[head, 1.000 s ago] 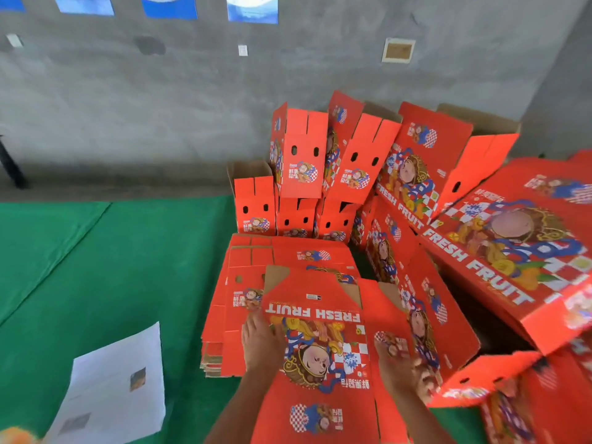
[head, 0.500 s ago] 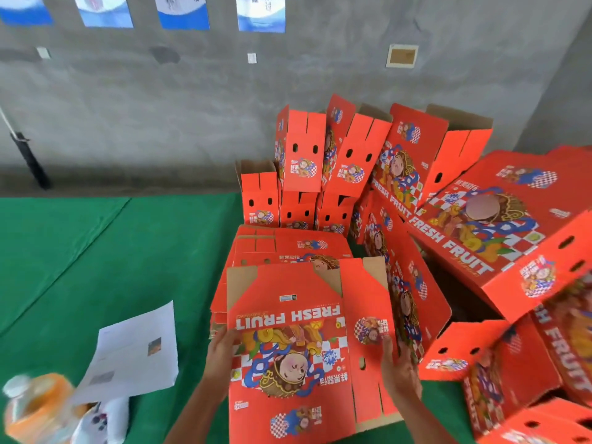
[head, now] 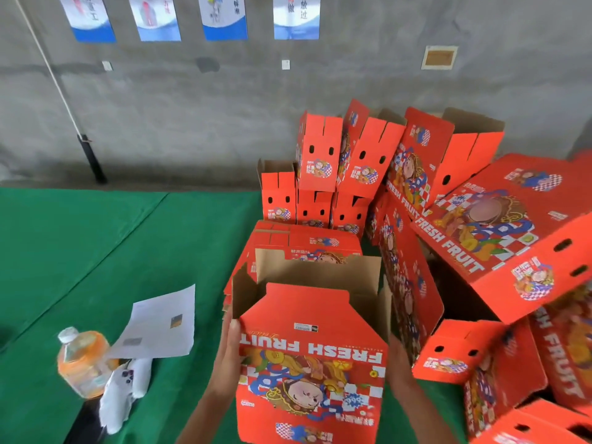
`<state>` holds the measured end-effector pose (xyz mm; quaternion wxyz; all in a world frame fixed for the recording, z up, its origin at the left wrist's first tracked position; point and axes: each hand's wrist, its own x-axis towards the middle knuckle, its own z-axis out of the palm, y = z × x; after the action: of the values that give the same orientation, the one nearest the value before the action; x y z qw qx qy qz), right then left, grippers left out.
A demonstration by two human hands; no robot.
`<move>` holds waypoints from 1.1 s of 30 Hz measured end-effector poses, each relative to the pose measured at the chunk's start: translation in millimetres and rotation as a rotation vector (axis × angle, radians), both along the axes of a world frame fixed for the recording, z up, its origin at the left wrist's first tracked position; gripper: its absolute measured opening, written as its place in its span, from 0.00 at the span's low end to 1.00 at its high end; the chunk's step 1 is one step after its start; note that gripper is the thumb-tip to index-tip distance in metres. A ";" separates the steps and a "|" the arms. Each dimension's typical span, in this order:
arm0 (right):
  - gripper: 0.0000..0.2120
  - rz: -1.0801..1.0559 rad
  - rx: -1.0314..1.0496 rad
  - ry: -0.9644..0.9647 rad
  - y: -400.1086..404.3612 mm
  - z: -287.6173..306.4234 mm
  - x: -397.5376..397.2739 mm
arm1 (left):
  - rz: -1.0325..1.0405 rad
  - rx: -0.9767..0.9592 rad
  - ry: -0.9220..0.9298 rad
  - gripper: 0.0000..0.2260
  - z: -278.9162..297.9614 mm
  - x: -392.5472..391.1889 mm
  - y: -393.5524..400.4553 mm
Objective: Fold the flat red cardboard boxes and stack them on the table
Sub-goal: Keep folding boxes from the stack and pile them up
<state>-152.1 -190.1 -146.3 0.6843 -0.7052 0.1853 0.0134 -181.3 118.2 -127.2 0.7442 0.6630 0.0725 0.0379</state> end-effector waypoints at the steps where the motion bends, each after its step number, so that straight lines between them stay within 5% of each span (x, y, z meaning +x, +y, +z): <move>1: 0.15 -0.002 -0.123 -0.069 -2.5 7.5 0.1 | -0.002 0.013 -0.013 0.26 -0.8 -2.2 3.4; 5: 0.07 0.024 -0.044 -0.256 -3.0 47.9 8.7 | -0.081 0.235 -0.205 0.36 7.2 6.7 7.7; 8: 0.36 0.064 0.103 -0.238 -10.7 60.0 20.2 | -0.077 0.533 -0.435 0.40 19.0 20.2 9.9; 10: 0.42 0.156 0.166 -0.219 -19.5 68.5 23.6 | -0.096 0.553 -0.500 0.41 27.5 26.2 14.7; 14: 0.36 0.295 0.190 -0.206 -26.0 88.1 17.2 | -0.209 0.472 -0.485 0.38 46.9 32.0 19.9; 17: 0.38 0.337 0.003 -0.202 -15.7 98.0 16.1 | -0.282 0.376 -0.453 0.33 55.2 35.2 16.3; 23: 0.35 0.353 -0.084 -0.225 -23.2 108.9 12.2 | -0.154 0.364 -0.455 0.20 51.8 52.4 26.8; 30: 0.24 0.490 -0.307 -0.132 -54.1 112.5 20.0 | -0.014 -0.146 -0.259 0.17 57.7 68.7 22.2; 33: 0.18 0.560 -0.389 -0.070 -52.5 112.6 25.0 | -0.137 0.305 -0.305 0.10 52.7 71.5 15.9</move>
<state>-127.0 -242.6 -33.7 0.5127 -0.8460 -0.0400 0.1409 -109.8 134.1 -74.5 0.6385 0.7577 -0.0928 0.0976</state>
